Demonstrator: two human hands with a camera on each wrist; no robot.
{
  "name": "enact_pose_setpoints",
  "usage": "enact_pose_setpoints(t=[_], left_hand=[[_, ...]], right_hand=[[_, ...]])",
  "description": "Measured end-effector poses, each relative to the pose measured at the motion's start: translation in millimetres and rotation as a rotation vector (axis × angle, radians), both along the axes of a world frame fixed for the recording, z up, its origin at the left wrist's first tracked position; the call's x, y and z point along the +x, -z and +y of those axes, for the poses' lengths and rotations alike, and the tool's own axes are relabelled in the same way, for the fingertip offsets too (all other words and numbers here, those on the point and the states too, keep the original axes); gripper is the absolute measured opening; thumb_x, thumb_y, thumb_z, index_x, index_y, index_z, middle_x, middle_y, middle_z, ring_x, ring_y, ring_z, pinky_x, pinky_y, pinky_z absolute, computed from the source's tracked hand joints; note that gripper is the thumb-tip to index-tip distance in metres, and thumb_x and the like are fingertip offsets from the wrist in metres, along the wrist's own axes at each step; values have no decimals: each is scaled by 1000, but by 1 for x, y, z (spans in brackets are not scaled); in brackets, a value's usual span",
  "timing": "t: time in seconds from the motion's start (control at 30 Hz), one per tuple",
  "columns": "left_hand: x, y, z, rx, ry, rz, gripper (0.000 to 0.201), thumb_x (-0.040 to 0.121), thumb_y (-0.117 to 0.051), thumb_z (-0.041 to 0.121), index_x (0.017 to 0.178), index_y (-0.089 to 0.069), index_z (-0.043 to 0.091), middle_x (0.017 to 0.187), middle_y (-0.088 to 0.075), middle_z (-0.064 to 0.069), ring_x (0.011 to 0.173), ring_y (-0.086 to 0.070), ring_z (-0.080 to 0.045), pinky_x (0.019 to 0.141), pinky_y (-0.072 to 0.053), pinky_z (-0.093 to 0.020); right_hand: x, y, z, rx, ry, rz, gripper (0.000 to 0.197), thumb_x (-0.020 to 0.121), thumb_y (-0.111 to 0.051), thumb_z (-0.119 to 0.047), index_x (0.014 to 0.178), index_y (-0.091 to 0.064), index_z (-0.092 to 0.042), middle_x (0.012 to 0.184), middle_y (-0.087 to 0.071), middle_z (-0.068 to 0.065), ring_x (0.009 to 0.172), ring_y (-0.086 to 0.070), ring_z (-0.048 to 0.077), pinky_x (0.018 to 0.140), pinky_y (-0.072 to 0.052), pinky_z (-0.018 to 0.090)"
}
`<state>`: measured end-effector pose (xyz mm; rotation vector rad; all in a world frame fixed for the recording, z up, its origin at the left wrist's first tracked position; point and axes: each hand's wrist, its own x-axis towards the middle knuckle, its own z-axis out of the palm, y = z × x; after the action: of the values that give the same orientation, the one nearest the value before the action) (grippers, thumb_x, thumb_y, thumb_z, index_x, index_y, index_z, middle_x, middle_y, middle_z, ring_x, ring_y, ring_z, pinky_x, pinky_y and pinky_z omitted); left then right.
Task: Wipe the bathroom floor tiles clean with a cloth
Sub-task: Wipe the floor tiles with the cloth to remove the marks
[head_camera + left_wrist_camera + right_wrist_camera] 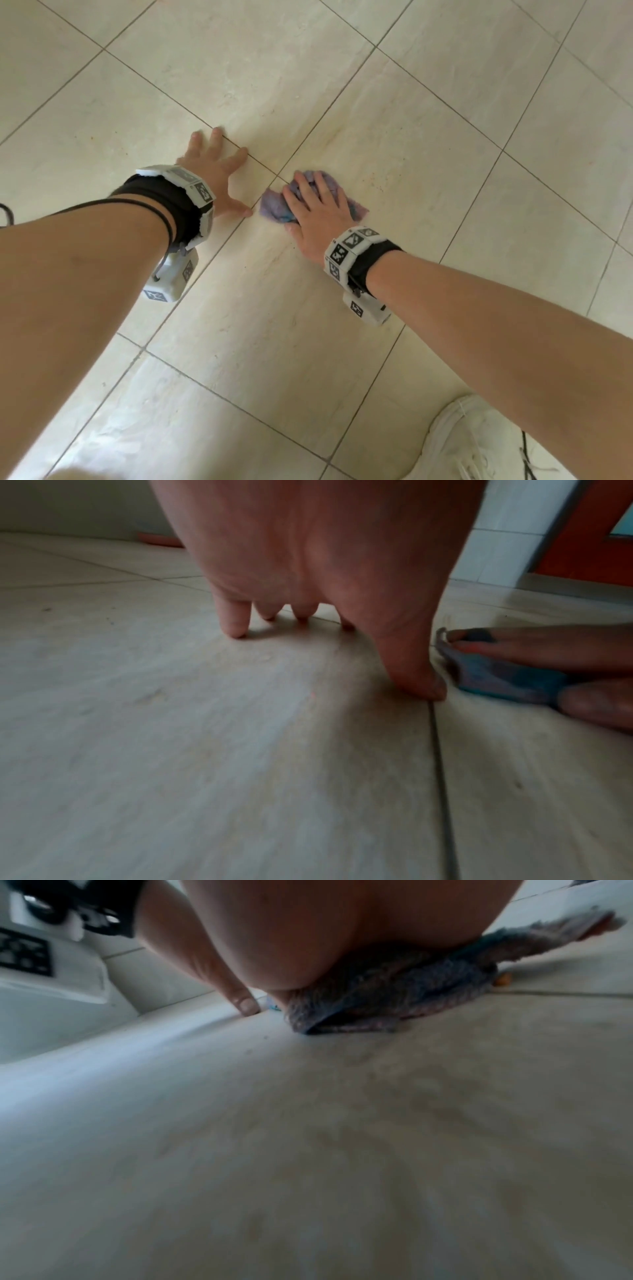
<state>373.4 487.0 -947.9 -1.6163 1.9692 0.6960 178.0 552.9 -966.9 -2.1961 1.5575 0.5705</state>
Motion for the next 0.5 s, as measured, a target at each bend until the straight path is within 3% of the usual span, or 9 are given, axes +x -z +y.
enact_pose_setpoints(t=[0.1,0.23,0.5], left_hand=[[7,7,11,-58,-23,57,106,78,-66,65,157,0,35,161,23,-2,149,16,-30,118,-7,-55],[-1,8,14,-59,-73,57,109,76,-68,66,156,-2,34,161,22,-4,149,16,-30,118,-7,-60],[-22,13,11,-55,-167,50,114,67,-71,71,153,0,45,160,25,-5,146,20,-36,108,-11,-73]], right_hand=[[-19,-3,19,31,-72,12,62,103,-29,-44,156,-2,-28,162,16,-1,148,15,27,119,1,53],[-54,-4,27,37,-103,62,61,101,-24,-51,155,0,-34,162,16,-3,148,16,25,119,1,54],[-107,2,13,10,131,114,62,100,-19,-55,154,3,-36,162,19,0,148,16,28,119,2,54]])
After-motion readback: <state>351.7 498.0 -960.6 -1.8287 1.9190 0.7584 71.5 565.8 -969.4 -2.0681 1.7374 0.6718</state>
